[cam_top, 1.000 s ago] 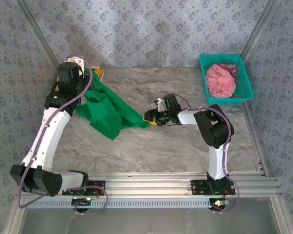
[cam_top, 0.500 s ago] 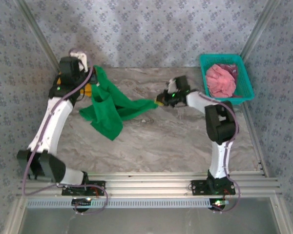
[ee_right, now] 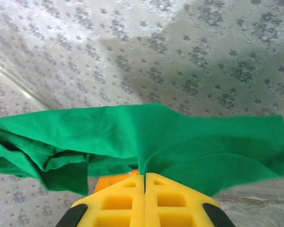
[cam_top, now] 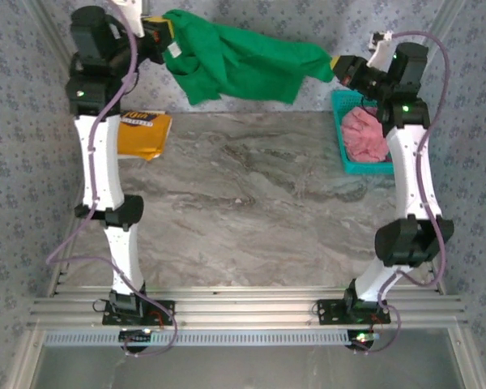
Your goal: Fold and stack the t-shirts
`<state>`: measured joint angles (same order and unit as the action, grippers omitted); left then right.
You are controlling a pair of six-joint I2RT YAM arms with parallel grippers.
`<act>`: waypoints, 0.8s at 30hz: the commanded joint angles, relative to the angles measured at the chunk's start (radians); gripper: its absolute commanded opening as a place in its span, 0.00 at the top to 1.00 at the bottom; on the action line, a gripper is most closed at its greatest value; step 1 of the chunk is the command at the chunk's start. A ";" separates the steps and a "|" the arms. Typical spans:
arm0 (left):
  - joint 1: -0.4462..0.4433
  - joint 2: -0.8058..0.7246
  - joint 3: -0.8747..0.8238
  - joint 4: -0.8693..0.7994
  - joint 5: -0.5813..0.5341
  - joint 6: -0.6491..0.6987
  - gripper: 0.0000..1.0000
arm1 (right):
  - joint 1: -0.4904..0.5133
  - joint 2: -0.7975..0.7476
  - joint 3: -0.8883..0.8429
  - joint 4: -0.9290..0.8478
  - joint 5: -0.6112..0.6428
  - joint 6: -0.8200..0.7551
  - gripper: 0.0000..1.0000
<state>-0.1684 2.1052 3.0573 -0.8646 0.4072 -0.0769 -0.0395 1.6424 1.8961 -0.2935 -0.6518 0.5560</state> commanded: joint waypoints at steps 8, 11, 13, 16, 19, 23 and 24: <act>-0.036 -0.639 -1.730 0.631 0.096 0.016 0.62 | 0.012 -0.321 -0.792 0.063 0.056 -0.143 1.00; -0.015 -0.845 -2.101 0.789 -0.063 -0.115 0.20 | 0.018 -0.319 -0.937 0.060 0.039 -0.151 0.92; -0.029 -0.931 -2.205 0.730 -0.142 -0.162 0.13 | 0.035 -0.323 -1.013 0.062 0.036 -0.163 0.83; -0.046 -1.067 -2.310 0.595 -0.298 -0.234 0.02 | 0.050 -0.358 -1.107 0.019 0.050 -0.194 0.68; -0.049 -1.169 -2.362 0.467 -0.354 -0.310 0.05 | 0.046 -0.442 -1.176 -0.017 0.107 -0.183 0.51; -0.070 -1.201 -2.424 0.399 -0.274 -0.415 0.13 | 0.028 -0.523 -1.169 -0.094 0.223 -0.205 0.35; -0.079 -1.185 -2.448 0.400 -0.249 -0.440 0.12 | 0.021 -0.517 -1.160 -0.095 0.237 -0.205 0.29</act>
<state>-0.2291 0.8986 0.6632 -0.4011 0.1383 -0.3969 -0.0032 1.1488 0.7155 -0.3416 -0.5064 0.3790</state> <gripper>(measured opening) 0.873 0.667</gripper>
